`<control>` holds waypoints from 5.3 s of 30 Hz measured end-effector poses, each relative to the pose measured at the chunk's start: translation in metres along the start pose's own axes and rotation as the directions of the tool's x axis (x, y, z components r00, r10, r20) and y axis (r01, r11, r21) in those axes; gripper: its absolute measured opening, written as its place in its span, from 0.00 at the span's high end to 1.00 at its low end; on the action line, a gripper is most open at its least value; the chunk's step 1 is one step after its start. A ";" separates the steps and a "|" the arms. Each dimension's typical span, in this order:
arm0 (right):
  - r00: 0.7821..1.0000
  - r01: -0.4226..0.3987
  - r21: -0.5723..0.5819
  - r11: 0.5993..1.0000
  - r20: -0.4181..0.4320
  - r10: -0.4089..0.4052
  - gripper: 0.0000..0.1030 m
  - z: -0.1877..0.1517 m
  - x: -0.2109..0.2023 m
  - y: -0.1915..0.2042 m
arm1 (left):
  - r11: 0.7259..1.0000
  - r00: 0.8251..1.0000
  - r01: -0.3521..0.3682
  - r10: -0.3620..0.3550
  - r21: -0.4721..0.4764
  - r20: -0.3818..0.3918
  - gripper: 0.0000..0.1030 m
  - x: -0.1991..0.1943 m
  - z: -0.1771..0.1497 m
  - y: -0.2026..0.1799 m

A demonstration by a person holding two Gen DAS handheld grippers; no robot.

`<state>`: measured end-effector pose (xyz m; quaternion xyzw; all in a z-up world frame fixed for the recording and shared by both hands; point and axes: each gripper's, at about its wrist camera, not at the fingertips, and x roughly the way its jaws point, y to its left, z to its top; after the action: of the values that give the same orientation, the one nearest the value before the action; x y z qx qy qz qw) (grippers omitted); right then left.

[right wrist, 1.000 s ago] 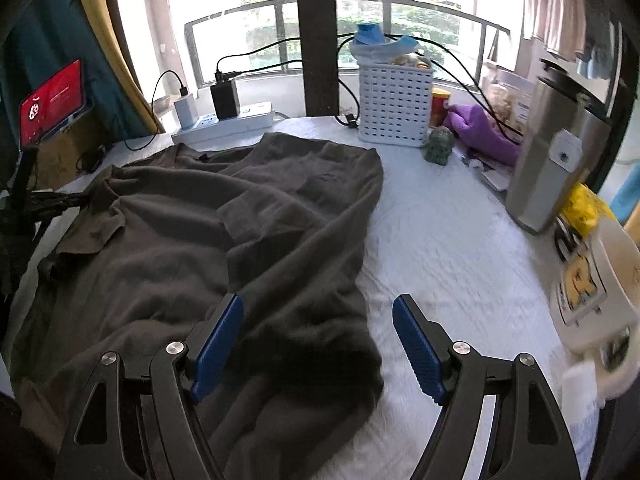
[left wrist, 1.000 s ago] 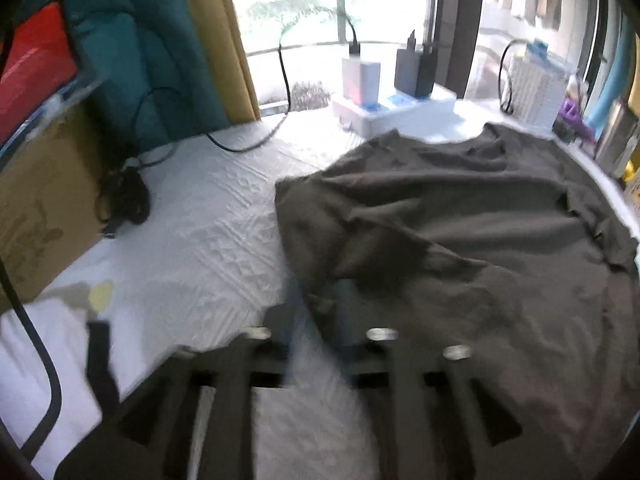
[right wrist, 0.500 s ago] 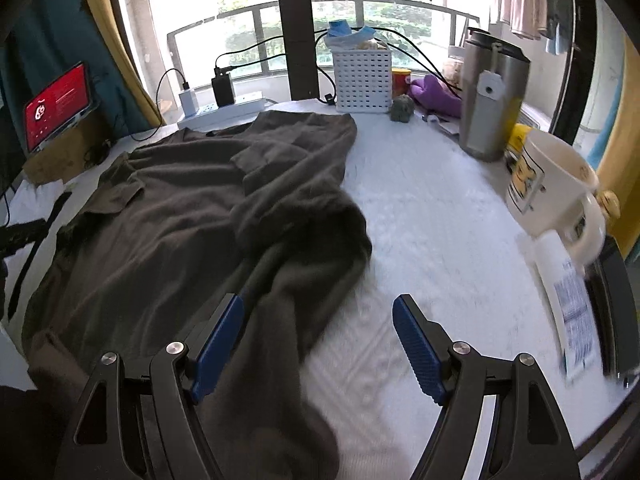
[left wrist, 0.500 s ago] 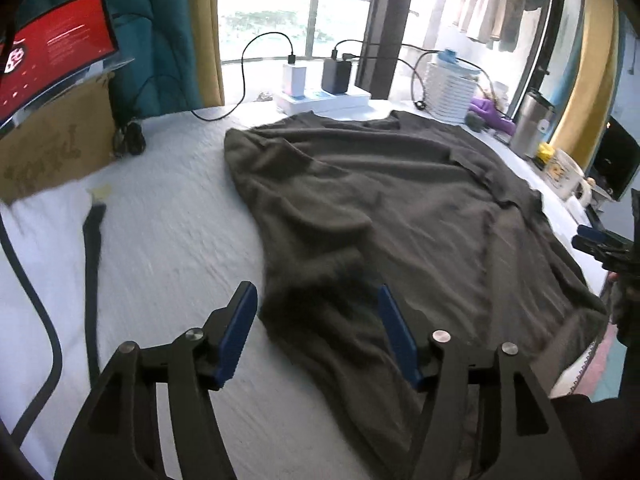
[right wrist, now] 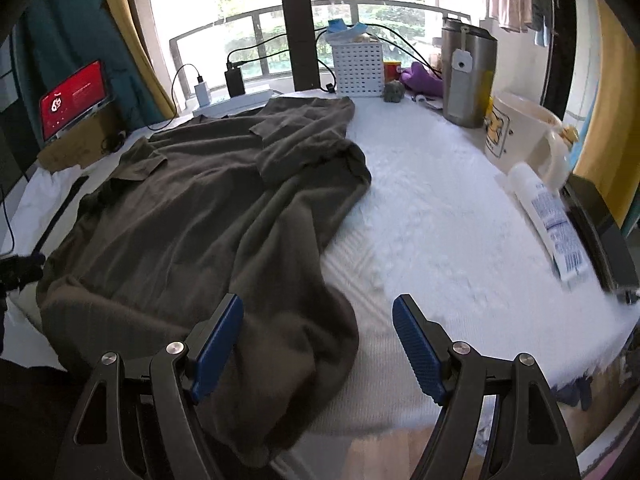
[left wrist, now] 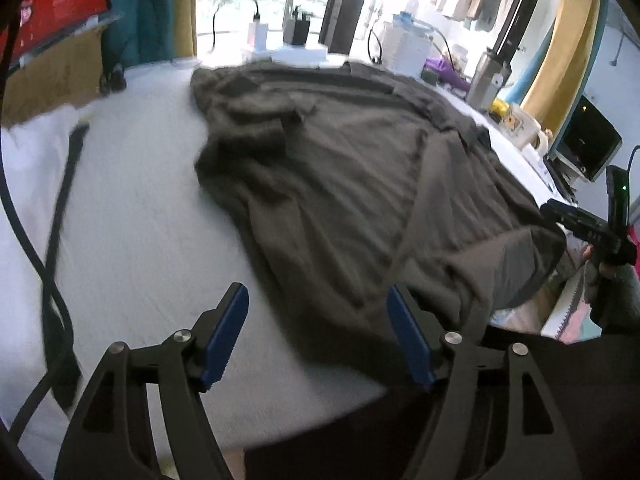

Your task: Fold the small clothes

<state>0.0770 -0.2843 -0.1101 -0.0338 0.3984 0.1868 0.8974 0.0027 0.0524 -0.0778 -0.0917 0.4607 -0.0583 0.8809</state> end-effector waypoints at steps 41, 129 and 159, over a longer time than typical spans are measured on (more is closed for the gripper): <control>0.999 -0.050 -0.114 0.992 0.005 0.051 0.89 0.113 0.081 0.011 | 0.991 0.979 -0.135 0.131 0.017 0.153 0.90 0.030 0.098 0.068; 0.999 0.051 -0.292 0.955 0.029 -0.044 0.84 0.029 0.040 0.054 | 0.982 0.999 -0.036 0.030 0.188 0.034 0.75 0.033 0.005 -0.010; 0.951 0.130 -0.270 0.954 0.306 -0.043 0.86 0.126 -0.073 0.046 | 0.950 0.968 -0.187 0.134 0.252 0.214 0.98 -0.017 -0.003 -0.020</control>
<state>0.1035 -0.2375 0.0328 -0.1528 0.2263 0.2055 0.9398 -0.0102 0.0360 -0.0614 0.0618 0.3664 -0.0393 0.9276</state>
